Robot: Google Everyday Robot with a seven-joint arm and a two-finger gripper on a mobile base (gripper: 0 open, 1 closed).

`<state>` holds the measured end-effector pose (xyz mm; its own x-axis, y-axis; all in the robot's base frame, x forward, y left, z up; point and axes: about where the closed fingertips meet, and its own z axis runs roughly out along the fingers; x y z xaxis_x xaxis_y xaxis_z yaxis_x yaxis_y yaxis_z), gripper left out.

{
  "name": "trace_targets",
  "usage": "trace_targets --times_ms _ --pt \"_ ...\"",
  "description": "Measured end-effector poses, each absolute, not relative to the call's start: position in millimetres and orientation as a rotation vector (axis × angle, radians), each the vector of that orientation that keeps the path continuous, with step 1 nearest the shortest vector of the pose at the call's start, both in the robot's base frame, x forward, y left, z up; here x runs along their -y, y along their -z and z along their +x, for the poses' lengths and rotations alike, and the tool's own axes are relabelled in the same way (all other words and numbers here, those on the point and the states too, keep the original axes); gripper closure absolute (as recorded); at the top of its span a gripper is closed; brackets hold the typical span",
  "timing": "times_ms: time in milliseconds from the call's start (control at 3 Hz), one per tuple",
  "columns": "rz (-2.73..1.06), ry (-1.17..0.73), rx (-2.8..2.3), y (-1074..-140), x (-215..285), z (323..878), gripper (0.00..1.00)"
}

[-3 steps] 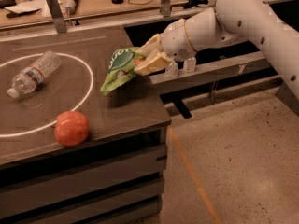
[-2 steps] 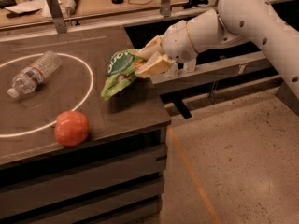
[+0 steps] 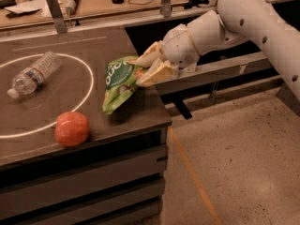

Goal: Move green rice chip bag near apple

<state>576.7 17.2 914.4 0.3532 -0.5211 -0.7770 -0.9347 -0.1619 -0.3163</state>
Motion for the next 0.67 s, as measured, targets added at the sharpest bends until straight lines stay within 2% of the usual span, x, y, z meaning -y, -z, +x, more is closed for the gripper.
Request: trace_targets --times_ms 667 --pt "-1.857 -0.717 -1.219 -904.4 -18.4 556.6 1.0"
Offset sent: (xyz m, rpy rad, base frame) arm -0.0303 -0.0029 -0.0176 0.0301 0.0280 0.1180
